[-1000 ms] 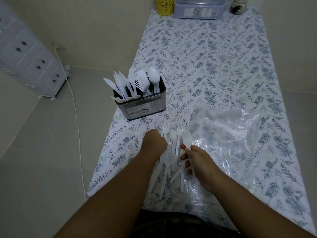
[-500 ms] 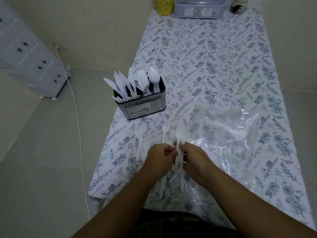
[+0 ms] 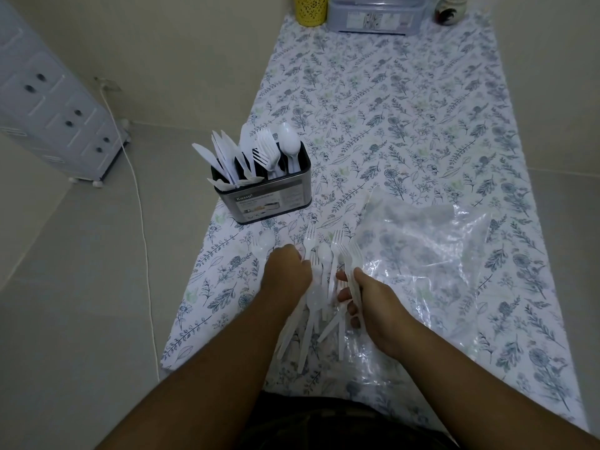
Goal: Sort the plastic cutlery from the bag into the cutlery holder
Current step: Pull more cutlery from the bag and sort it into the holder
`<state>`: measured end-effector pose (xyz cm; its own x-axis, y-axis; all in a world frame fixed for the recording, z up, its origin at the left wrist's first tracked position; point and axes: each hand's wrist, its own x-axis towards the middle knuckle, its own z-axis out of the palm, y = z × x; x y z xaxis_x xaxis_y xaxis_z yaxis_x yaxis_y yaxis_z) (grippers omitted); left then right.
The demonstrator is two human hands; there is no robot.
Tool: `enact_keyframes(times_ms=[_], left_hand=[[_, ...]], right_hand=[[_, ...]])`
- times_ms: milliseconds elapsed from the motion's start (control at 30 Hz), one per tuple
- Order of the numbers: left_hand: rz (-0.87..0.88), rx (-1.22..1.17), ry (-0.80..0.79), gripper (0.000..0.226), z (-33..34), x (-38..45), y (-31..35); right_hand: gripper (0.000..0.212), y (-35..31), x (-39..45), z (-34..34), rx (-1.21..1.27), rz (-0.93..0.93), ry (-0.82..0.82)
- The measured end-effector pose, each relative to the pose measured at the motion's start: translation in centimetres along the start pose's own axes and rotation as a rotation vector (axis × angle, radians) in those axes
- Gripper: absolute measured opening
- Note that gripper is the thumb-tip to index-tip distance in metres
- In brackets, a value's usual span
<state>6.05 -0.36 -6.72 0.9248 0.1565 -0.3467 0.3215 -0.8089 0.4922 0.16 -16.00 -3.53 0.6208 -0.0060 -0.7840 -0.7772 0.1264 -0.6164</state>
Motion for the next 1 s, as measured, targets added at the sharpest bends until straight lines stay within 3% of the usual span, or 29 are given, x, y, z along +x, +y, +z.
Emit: enact_keyframes(times_ms=[267,367,533,667,800,900,1000], left_hand=[[-0.044,-0.054,-0.017,0.014,0.5,1.4,0.0],[-0.030,-0.222,0.044,0.013,-1.0,-0.3,0.7],[-0.013,-0.554,-0.136,0.006,-1.1,-5.2,1.7],[-0.005,-0.649,-0.090,0.014,0.3,-6.8,1.0],[0.173,-0.538,-0.055,0.018,0.5,-7.2,1.0],[0.368,-0.231,-0.022,0.025,0.5,-7.2,0.6],[0.447,-0.046,-0.098,0.024,0.2,-6.7,-0.2]], right_hand=[[0.031,0.6,0.2,-0.6,0.099,0.012,-0.007],[0.030,0.7,0.5,-0.5,0.085,-0.014,0.006],[0.028,0.2,0.3,0.2,0.110,-0.067,-0.042],[0.025,0.1,0.0,0.9,0.116,-0.098,-0.103],[0.031,0.5,0.1,1.3,0.018,-0.141,-0.116],[0.033,0.7,0.0,1.5,-0.011,-0.138,-0.094],[0.031,0.9,-0.1,1.0,-0.059,-0.117,-0.122]])
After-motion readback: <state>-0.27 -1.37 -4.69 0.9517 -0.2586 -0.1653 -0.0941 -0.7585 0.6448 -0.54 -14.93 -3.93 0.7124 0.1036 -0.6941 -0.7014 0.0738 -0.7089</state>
